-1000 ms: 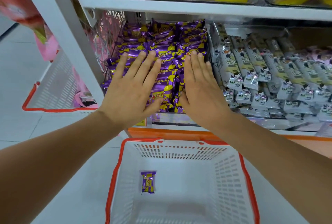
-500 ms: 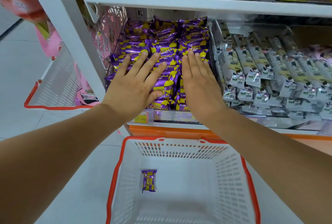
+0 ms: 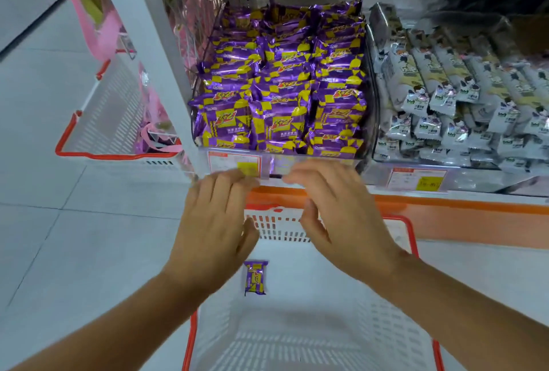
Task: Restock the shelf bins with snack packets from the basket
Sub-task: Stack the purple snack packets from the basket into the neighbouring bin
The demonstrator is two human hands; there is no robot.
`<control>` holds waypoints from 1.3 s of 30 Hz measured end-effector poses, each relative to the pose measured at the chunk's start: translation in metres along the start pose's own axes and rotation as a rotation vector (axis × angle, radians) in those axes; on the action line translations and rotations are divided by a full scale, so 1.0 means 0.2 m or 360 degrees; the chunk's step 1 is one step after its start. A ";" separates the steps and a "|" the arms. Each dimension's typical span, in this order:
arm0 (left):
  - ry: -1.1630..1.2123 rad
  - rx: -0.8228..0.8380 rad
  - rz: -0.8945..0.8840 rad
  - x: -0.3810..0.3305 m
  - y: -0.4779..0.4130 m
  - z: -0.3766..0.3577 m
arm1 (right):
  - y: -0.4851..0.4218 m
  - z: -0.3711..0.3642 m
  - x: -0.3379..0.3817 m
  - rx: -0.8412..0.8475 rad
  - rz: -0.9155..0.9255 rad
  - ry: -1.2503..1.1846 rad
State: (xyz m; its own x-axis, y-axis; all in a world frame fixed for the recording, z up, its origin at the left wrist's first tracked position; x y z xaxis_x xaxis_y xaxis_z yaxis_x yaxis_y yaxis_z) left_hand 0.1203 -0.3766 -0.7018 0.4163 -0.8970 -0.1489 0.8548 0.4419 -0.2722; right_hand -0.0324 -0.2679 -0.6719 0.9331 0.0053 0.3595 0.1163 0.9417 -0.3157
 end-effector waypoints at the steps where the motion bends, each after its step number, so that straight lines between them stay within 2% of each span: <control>1: 0.0056 0.0123 0.0160 0.03 0.14 -0.08 | 0.06 -0.08 0.01 0.0110 -0.0036 -0.0041; 4: 0.0069 0.0542 0.0597 0.11 0.50 -0.36 | 0.23 -0.40 0.01 0.0470 -0.0296 -0.0189; 7: 0.0059 0.0901 0.0826 0.11 0.73 -0.58 | 0.38 -0.73 -0.01 0.0837 -0.0722 -0.0424; 10: 0.0103 0.0897 0.0880 0.10 0.85 -0.70 | 0.51 -1.05 -0.01 0.1216 -0.0935 -0.0463; 13: 0.0146 0.0777 0.0883 0.09 0.92 -0.77 | 0.59 -1.34 -0.02 0.1521 -0.0992 -0.0435; 15: 0.0165 0.0702 0.0879 0.10 0.94 -0.79 | 0.62 -1.51 -0.03 0.1628 -0.1003 -0.0442; 18: 0.0206 0.0585 0.0880 0.10 0.97 -0.81 | 0.60 -1.71 -0.04 0.1646 -0.1105 -0.0524; 23: 0.0293 0.0489 0.0892 0.10 0.98 -0.81 | 0.58 -1.95 -0.08 0.1527 -0.1282 -0.0566; 30: 0.0310 0.0450 0.0923 0.10 0.98 -0.81 | 0.59 -2.01 -0.06 0.1431 -0.1244 -0.0473; 33: 0.0259 0.0443 0.0938 0.10 0.98 -0.80 | 0.62 -1.99 -0.10 0.1282 -0.1312 -0.0442; 36: 0.0225 0.0472 0.0908 0.10 0.97 -0.80 | 0.64 -1.92 -0.11 0.1049 -0.1184 -0.0587; 39: 0.0218 0.0545 0.0927 0.11 0.98 -0.80 | 0.61 -1.81 -0.12 0.0949 -0.0990 -0.0727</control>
State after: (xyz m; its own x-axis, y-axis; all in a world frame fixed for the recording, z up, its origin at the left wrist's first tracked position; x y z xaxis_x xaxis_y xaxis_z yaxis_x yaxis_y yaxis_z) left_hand 0.2465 -0.3071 -0.9095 0.8138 -0.4949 -0.3046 0.5628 0.8019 0.2006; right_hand 0.0825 -0.2742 -1.0363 0.5266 -0.5392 0.6573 0.2350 0.8353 0.4969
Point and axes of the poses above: each hand's wrist, its own y-axis away from the middle knuckle, its own z-axis out of the back of the hand, x = y × z, the point moved 2 cm from there along -y, towards the middle knuckle, and after that the axes turned 7 degrees about x, right-handed, at the moved point
